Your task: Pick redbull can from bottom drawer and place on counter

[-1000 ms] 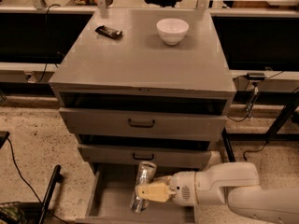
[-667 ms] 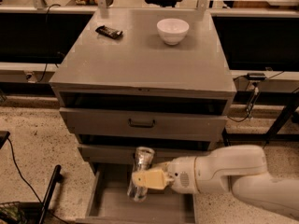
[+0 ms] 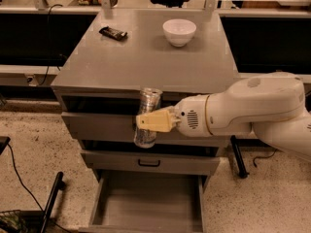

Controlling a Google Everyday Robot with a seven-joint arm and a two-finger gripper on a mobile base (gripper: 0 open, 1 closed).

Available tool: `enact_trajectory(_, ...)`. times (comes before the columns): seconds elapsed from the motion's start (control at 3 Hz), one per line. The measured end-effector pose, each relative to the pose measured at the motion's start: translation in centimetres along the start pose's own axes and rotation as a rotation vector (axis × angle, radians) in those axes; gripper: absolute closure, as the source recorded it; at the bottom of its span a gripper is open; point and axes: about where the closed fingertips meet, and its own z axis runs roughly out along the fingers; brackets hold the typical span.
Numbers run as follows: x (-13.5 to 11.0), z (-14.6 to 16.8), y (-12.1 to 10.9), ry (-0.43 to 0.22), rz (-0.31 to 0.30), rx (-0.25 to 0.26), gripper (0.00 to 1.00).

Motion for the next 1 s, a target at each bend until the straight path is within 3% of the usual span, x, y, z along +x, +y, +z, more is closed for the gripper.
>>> enact_trajectory(0.33, 0.0, 0.0, 0.0, 0.0, 0.0, 0.0, 1.0)
enact_trajectory(0.67, 1.8, -0.8, 0.8, 0.004, -0.039, 0.0, 1.0)
enact_trajectory(1.0, 5.5, -2.7, 2.1, 0.031, -0.104, -0.006, 1.0)
